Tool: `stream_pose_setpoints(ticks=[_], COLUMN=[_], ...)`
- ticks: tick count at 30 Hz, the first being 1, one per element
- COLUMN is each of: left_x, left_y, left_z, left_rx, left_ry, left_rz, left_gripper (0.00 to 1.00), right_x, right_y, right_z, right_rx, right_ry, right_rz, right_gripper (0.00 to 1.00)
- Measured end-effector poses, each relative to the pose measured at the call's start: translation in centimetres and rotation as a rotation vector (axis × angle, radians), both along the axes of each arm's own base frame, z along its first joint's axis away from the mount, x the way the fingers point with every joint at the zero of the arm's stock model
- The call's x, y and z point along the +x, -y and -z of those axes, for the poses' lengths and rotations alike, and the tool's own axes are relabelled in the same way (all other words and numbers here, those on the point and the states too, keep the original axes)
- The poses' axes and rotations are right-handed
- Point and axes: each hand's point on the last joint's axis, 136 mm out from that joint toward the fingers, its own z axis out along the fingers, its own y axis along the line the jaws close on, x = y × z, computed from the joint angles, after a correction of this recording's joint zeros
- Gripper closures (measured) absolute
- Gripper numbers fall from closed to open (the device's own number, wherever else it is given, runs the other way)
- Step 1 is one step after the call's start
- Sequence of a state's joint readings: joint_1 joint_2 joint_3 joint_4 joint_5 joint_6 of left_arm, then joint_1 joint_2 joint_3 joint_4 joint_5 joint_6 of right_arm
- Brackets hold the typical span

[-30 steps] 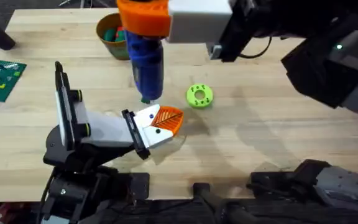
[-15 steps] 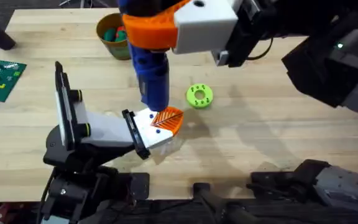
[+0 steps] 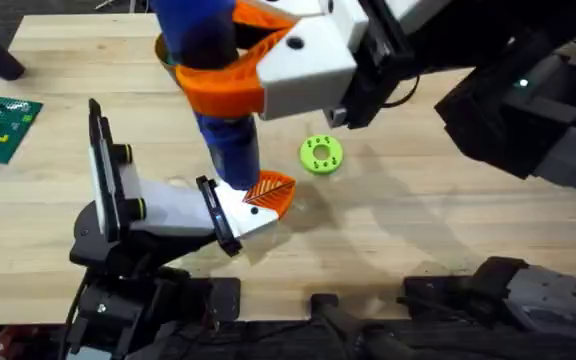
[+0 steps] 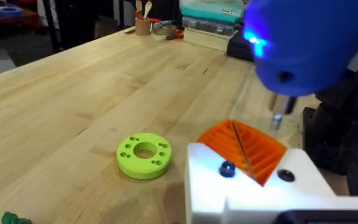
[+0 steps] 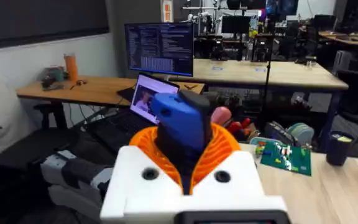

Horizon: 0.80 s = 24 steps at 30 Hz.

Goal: Pick up the gripper from the table and insert it into the empty holder that is missing its gripper. Then pick up a screw, insert it into the mounting hole, and use the screwdriver to tighten it. Finally, clean up the table by picking up the vegetable and placing it into the bucket.

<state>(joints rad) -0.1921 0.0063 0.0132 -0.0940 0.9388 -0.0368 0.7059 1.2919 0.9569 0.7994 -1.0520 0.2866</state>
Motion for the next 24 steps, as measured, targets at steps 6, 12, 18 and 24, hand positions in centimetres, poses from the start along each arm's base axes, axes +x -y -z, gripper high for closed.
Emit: stream_pose_setpoints(ticks=[6, 12, 18, 24], left_x=[0.0, 0.0, 0.0, 0.0], left_y=[0.0, 0.0, 0.0, 0.0], left_z=[0.0, 0.0, 0.0, 0.0], left_rx=[0.0, 0.0, 0.0, 0.0], left_ry=[0.0, 0.0, 0.0, 0.0], left_rz=[0.0, 0.0, 0.0, 0.0], left_gripper=[0.988, 0.988, 0.988, 0.988], right_x=[-0.7, -0.8, -0.5, 0.2], right_y=[0.1, 0.2, 0.0, -0.6], right_z=[0.2, 0.3, 0.5, 1.5], right_rx=[0.006, 0.008, 0.01, -0.009], right_ry=[0.074, 0.088, 0.095, 0.071], right_rz=[-0.027, -0.033, -0.032, -0.032], right_gripper=[0.952, 0.952, 0.952, 0.952])
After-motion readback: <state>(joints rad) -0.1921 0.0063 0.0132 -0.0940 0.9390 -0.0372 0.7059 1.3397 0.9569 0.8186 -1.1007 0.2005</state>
